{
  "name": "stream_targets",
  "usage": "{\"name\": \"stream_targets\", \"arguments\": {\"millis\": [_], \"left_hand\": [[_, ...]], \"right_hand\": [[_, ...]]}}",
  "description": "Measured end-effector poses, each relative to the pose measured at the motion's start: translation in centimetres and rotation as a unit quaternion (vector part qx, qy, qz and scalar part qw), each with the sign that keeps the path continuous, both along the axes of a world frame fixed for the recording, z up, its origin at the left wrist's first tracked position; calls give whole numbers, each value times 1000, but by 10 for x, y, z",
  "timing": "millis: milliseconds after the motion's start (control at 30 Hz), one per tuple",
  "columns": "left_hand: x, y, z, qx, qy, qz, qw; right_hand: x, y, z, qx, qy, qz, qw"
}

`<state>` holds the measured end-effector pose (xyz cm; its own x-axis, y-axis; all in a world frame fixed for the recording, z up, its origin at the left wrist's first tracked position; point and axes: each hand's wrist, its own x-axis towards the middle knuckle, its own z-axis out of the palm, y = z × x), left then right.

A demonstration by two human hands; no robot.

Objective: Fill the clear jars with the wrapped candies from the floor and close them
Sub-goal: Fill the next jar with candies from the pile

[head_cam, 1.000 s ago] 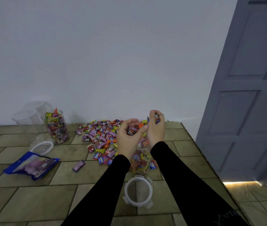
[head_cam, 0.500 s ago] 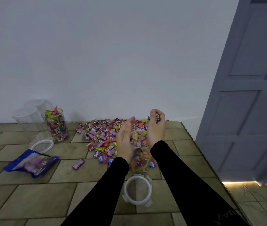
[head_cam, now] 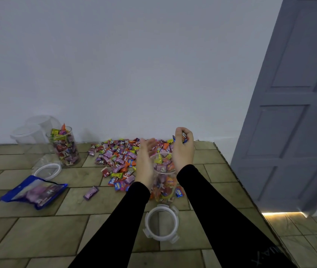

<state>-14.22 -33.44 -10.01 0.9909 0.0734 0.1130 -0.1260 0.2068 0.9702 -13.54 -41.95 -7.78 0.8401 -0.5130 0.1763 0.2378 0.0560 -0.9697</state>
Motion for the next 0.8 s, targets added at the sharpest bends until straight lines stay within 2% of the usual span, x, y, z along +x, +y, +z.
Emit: {"name": "stream_targets", "arguments": {"millis": [100,200,333,667,800], "left_hand": [[-6,-1,-15,-72,82,-36,993],[-9,-6,-23,-113,117,-56,985],[-3,-10,-27,-105,112,-36,987],[-2,-10,-32,-128,106,-33,986],[-1,-11,-34,-128,95,-40,986]], "right_hand": [[-1,-2,3,2,-10,-1,1000],[-2,-1,4,25,-9,25,999],[-4,-4,3,34,-33,70,996],[-9,-7,5,58,-27,120,991],[-10,-5,5,36,-39,120,991]]}}
